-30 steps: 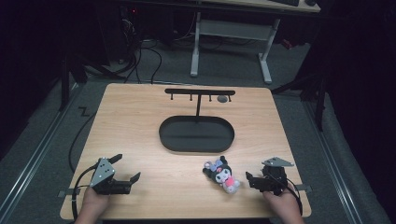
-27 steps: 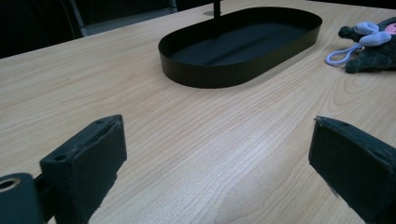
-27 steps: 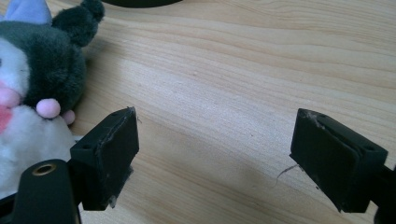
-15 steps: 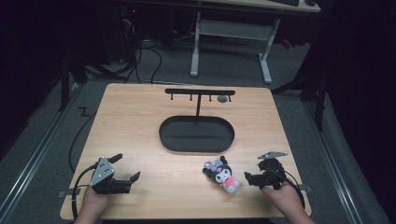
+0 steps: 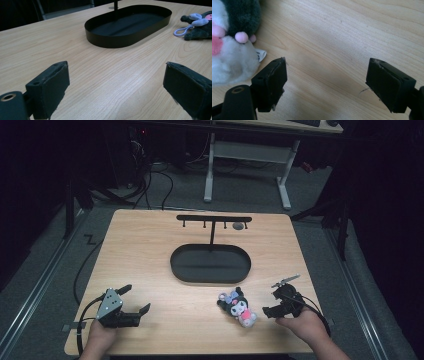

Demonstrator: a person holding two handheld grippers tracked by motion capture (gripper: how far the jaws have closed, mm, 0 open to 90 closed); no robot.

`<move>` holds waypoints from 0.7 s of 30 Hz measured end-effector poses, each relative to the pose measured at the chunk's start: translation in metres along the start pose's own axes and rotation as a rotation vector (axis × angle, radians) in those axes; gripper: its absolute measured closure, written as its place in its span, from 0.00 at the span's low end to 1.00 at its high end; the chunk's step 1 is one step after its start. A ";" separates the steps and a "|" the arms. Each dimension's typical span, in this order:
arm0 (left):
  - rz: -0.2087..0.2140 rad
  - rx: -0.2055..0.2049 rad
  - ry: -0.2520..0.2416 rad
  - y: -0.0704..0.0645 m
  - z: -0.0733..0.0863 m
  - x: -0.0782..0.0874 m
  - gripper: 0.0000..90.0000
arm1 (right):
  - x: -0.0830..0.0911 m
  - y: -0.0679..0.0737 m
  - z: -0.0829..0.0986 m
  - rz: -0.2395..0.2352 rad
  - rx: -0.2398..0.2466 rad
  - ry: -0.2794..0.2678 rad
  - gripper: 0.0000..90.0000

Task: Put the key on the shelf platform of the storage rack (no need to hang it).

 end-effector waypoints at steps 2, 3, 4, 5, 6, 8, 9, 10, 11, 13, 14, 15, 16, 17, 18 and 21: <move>0.000 0.001 0.001 0.000 0.000 0.000 0.08 | 0.000 0.000 -0.001 0.003 0.009 0.017 0.19; 0.000 0.003 0.003 0.000 0.000 0.000 0.08 | 0.001 0.000 -0.002 -0.004 0.020 0.063 0.19; 0.001 0.003 0.003 0.000 0.000 0.000 0.09 | 0.000 0.001 -0.002 -0.006 0.024 0.083 0.18; 0.001 0.003 0.003 0.000 0.000 0.000 0.09 | 0.000 0.002 -0.003 -0.002 0.032 0.104 0.18; 0.003 0.002 0.003 0.000 0.000 0.000 0.09 | -0.001 0.003 -0.003 -0.012 0.035 0.121 0.18; 0.004 0.005 0.004 0.000 0.000 0.000 0.09 | 0.000 0.006 -0.004 -0.022 0.049 0.143 0.17; 0.003 0.006 0.004 0.000 0.000 0.000 0.09 | 0.000 0.006 -0.004 -0.018 0.057 0.156 0.17; 0.003 0.006 0.004 0.000 0.000 0.000 0.09 | 0.001 0.008 -0.005 -0.029 0.055 0.162 0.17; 0.002 0.007 0.002 0.000 0.000 0.001 0.09 | 0.001 0.009 -0.006 -0.037 0.055 0.161 0.17; 0.002 0.009 -0.001 0.000 0.000 0.001 0.10 | 0.003 0.012 -0.006 -0.049 0.052 0.165 0.18; 0.002 0.010 -0.003 0.000 0.000 0.001 0.10 | 0.004 0.013 -0.007 -0.055 0.068 0.167 0.18; 0.002 0.010 -0.003 0.000 0.000 0.001 0.10 | 0.004 0.013 -0.007 -0.055 0.068 0.167 0.18; 0.002 0.009 -0.002 0.000 0.000 0.001 0.10 | 0.005 0.015 -0.007 -0.053 0.074 0.173 0.17; 0.003 0.009 -0.001 0.000 0.000 0.001 0.10 | 0.006 0.015 -0.007 -0.045 0.080 0.186 0.17; 0.003 0.009 -0.001 0.000 0.000 0.001 0.10 | 0.008 0.015 -0.007 -0.047 0.083 0.191 0.17; 0.006 0.008 -0.001 0.000 0.000 0.002 0.10 | 0.013 0.015 -0.010 -0.050 0.090 0.185 0.15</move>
Point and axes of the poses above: each handheld gripper's, and its own axes: x roughly backward along the jaws, z roughly out of its underside, y roughly to its left, the point moved 4 cm from there along -x, roughly forward along the jaws, and after that the axes turned 8 degrees about -z, right-handed, at the moved point
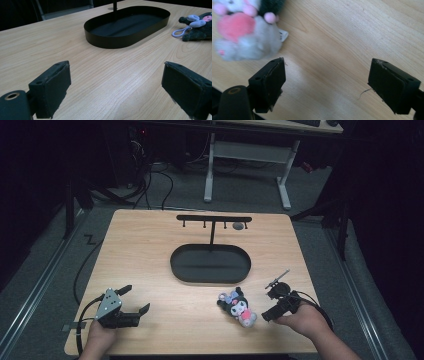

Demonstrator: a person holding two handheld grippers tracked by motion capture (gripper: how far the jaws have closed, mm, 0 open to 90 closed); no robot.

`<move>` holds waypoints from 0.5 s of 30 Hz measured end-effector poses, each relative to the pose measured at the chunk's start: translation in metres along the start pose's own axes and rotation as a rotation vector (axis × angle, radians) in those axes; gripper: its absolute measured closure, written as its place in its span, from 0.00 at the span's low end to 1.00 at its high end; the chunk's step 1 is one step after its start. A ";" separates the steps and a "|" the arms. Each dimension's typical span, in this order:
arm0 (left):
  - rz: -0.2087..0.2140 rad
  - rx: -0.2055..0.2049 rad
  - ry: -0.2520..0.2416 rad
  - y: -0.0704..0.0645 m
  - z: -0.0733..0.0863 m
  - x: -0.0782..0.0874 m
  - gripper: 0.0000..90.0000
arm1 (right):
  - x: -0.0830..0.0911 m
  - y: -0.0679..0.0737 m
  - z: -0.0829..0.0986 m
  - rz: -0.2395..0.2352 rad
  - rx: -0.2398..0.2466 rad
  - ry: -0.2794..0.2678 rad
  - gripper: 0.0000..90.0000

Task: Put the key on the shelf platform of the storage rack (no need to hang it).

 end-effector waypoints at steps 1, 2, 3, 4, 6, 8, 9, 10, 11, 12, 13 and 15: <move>-0.001 0.000 0.000 0.000 0.000 0.000 0.10 | 0.003 0.003 -0.001 -0.005 -0.020 0.004 0.13; -0.002 0.002 0.000 0.000 0.000 -0.001 0.10 | 0.005 0.004 -0.002 -0.008 -0.022 0.002 0.10; -0.002 0.003 -0.001 0.000 0.000 -0.001 0.10 | 0.008 0.007 -0.003 -0.013 -0.017 0.000 0.08; -0.002 0.003 -0.001 0.000 0.000 -0.001 0.11 | 0.011 0.009 -0.005 -0.019 -0.015 0.000 0.05; -0.001 0.003 0.000 0.000 0.000 -0.001 0.11 | 0.013 0.012 -0.007 -0.017 -0.014 -0.005 0.01; 0.000 -0.002 -0.004 -0.001 -0.001 0.000 0.11 | 0.018 0.022 -0.013 0.000 0.004 -0.017 0.00; 0.002 -0.004 -0.007 -0.001 -0.001 0.000 0.11 | 0.020 0.025 -0.015 -0.003 0.022 -0.020 0.00; 0.003 -0.005 -0.008 -0.001 -0.001 0.000 0.11 | 0.020 0.028 -0.016 -0.006 0.029 -0.020 0.00; 0.001 -0.003 -0.006 -0.001 -0.001 0.000 0.11 | 0.020 0.032 -0.018 -0.007 0.032 -0.020 0.00; 0.000 0.000 -0.002 -0.001 -0.001 -0.001 0.11 | 0.019 0.035 -0.020 -0.015 0.039 -0.018 0.00; -0.001 0.001 -0.002 -0.001 -0.001 -0.001 0.11 | 0.018 0.039 -0.022 -0.024 0.042 -0.016 0.00; 0.002 -0.003 -0.002 -0.001 0.000 -0.001 0.12 | 0.016 0.045 -0.026 -0.035 0.058 -0.011 0.00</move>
Point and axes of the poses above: each handheld gripper's, and its own axes: x roughly backward along the jaws, z roughly out of its underside, y roughly to its left, the point moved 4 cm from there along -x, roughly forward along the jaws, and after that the axes turned 8 degrees about -z, right-handed, at the moved point
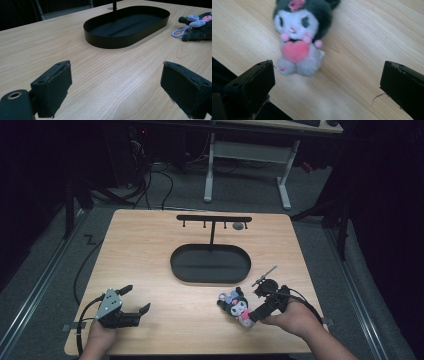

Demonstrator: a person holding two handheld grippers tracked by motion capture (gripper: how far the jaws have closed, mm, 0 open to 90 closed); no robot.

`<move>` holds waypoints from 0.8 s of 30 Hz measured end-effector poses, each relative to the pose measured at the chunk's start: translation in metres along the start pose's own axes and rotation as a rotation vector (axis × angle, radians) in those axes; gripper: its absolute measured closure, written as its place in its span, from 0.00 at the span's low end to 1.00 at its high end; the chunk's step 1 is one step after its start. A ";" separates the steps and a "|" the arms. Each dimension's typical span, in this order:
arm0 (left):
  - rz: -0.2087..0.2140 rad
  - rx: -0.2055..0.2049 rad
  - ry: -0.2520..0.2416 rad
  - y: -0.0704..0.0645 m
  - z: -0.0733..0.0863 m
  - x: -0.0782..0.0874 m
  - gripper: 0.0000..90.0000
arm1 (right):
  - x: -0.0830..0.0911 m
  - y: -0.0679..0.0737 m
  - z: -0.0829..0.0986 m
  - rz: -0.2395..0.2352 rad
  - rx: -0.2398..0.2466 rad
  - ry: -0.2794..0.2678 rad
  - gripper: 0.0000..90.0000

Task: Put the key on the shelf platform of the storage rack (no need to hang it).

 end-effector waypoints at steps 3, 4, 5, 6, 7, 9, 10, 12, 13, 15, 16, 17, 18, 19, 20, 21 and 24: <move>-0.002 0.001 0.000 0.000 0.000 0.000 0.12 | -0.004 0.005 -0.005 -0.017 0.012 -0.010 0.00; -0.003 0.004 -0.001 0.001 0.000 0.001 0.12 | -0.005 0.007 -0.006 -0.019 0.010 -0.009 0.00; -0.003 0.004 -0.001 0.001 0.000 0.001 0.12 | -0.007 0.007 -0.007 -0.024 0.018 -0.007 0.00; -0.004 0.004 -0.001 0.001 0.000 0.001 0.12 | -0.009 0.008 -0.008 -0.024 0.021 -0.006 0.01; -0.004 0.003 -0.002 0.001 0.000 0.001 0.12 | -0.010 0.011 -0.008 -0.026 -0.004 0.001 0.01; -0.003 -0.001 -0.004 0.001 0.000 0.002 0.12 | -0.014 0.013 -0.010 -0.025 0.011 -0.003 0.01; -0.002 -0.001 -0.005 0.001 0.000 0.002 0.12 | -0.016 0.013 -0.011 -0.027 0.031 -0.007 0.02; -0.003 0.000 -0.005 0.001 0.000 0.002 0.12 | -0.017 0.014 -0.012 -0.035 0.024 -0.003 0.02; -0.004 0.003 -0.006 0.002 -0.001 0.001 0.12 | -0.021 0.015 -0.013 -0.032 0.024 -0.001 0.03; -0.004 0.003 -0.010 0.002 -0.001 0.001 0.13 | -0.024 0.017 -0.015 -0.033 0.019 0.001 0.04; -0.004 0.004 -0.008 0.002 -0.001 0.001 0.13 | -0.026 0.017 -0.016 -0.030 0.030 -0.001 0.05; -0.004 0.004 -0.008 0.002 -0.001 0.001 0.13 | -0.028 0.018 -0.016 -0.025 0.020 0.002 0.07; -0.004 0.003 -0.006 0.002 0.000 0.001 0.13 | -0.030 0.017 -0.017 -0.017 0.036 -0.005 0.08; -0.004 0.004 -0.006 0.002 0.000 0.001 0.13 | -0.031 0.016 -0.018 -0.018 0.036 -0.009 0.09; -0.003 0.004 -0.006 0.002 -0.001 0.001 0.13 | -0.033 0.016 -0.018 -0.023 0.025 -0.007 0.10; -0.001 0.002 -0.006 0.002 -0.001 0.001 0.13 | -0.034 0.015 -0.018 -0.023 0.022 -0.006 0.11; -0.006 0.007 -0.007 0.003 -0.001 0.000 0.13 | -0.039 0.014 -0.018 -0.019 0.030 0.000 0.16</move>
Point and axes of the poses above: each handheld gripper's, and its own axes: x roughly backward along the jaws, z roughly out of its underside, y roughly to its left, the point moved 4 cm from there along -x, roughly forward along the jaws, and after that the axes turned 8 degrees about -z, right-handed, at the moved point
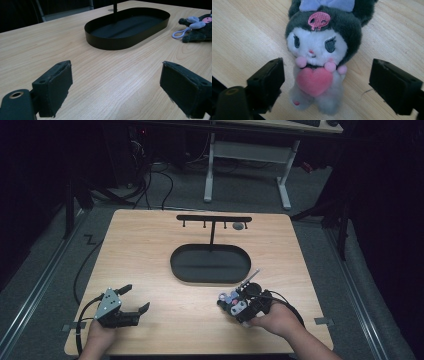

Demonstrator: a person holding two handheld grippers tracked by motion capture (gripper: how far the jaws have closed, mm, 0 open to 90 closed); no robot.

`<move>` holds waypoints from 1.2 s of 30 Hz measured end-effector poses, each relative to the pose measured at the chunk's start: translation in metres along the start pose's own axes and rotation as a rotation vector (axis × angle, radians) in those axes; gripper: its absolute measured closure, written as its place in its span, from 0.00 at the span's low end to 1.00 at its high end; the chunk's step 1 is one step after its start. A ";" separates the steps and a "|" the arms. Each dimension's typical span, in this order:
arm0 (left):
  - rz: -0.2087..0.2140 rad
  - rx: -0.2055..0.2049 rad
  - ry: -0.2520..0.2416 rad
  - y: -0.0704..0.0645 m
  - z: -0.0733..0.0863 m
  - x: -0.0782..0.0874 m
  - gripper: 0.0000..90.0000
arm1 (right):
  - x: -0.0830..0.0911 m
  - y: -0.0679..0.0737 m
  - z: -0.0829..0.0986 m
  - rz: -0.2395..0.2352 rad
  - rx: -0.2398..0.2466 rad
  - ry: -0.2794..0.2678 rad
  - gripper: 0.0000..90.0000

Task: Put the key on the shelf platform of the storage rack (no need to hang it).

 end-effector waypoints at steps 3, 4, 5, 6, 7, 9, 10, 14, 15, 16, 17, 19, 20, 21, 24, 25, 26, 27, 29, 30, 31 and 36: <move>0.001 -0.001 0.000 0.000 0.000 0.000 0.13 | -0.003 0.001 0.001 0.000 -0.007 0.009 0.16; 0.003 -0.002 -0.002 0.000 0.000 0.001 0.13 | -0.007 0.001 0.002 0.003 0.001 0.015 0.16; 0.005 0.000 -0.003 0.000 0.000 0.001 0.13 | -0.009 0.001 0.004 0.003 -0.007 0.022 0.16; 0.004 0.002 -0.003 0.000 0.001 0.002 0.13 | -0.011 0.002 0.005 -0.003 -0.009 0.027 0.16; 0.004 0.004 -0.002 0.000 0.001 0.002 0.13 | -0.013 0.003 0.005 -0.004 -0.006 0.025 0.16; 0.003 0.001 -0.001 0.000 0.001 0.002 0.13 | -0.016 0.005 0.006 0.001 0.007 0.030 0.16; 0.003 -0.001 -0.002 -0.001 0.000 0.002 0.13 | -0.017 0.006 0.007 0.007 0.019 0.036 0.16; 0.002 -0.004 -0.003 -0.001 0.000 0.002 0.13 | -0.021 0.007 0.009 0.014 0.043 0.052 0.18; 0.002 -0.004 -0.003 -0.001 0.000 0.002 0.13 | -0.021 0.007 0.009 0.014 0.043 0.052 0.18; 0.003 -0.003 0.000 -0.001 0.000 0.002 0.13 | -0.022 0.006 0.009 0.030 0.048 0.060 0.23; 0.003 0.000 -0.001 -0.001 0.001 0.002 0.13 | -0.022 0.006 0.010 0.032 0.049 0.056 0.25; 0.004 0.002 -0.001 -0.001 0.001 0.001 0.13 | -0.022 0.007 0.011 0.024 0.049 0.061 0.31; 0.003 0.002 0.002 -0.001 0.001 0.001 0.13 | -0.022 0.007 0.011 0.021 0.050 0.065 0.32; 0.004 0.001 0.001 -0.001 0.001 0.001 0.13 | -0.023 0.007 0.012 0.023 0.062 0.065 0.34; 0.007 -0.002 -0.002 -0.001 0.000 0.002 0.14 | -0.024 0.008 0.013 0.027 0.046 0.072 0.38; 0.000 0.003 -0.001 0.000 0.000 0.002 0.14 | -0.025 0.008 0.013 0.032 0.044 0.069 0.39; -0.001 0.006 -0.003 0.000 0.000 0.002 0.14 | -0.025 0.008 0.013 0.032 0.042 0.072 0.40; -0.001 0.006 -0.003 0.000 0.000 0.002 0.14 | -0.025 0.008 0.013 0.032 0.042 0.072 0.40; -0.001 0.005 -0.005 0.000 0.000 0.002 0.14 | -0.023 0.008 0.012 0.031 0.039 0.070 0.45; -0.001 0.008 -0.004 0.000 0.001 0.002 0.14 | -0.023 0.008 0.012 0.024 0.030 0.072 0.45; -0.001 0.007 -0.005 0.000 0.001 0.002 0.14 | -0.023 0.008 0.012 0.022 0.024 0.073 0.46; -0.003 0.003 0.006 -0.001 0.001 0.000 0.14 | -0.021 0.007 0.013 -0.002 -0.002 0.065 0.51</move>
Point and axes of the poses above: each handheld gripper's, and its own axes: x roughly backward along the jaws, z roughly out of its underside, y roughly to its left, the point moved 4 cm from there along -x, roughly forward along the jaws, and after that the axes turned 8 degrees about -z, right-handed, at the moved point
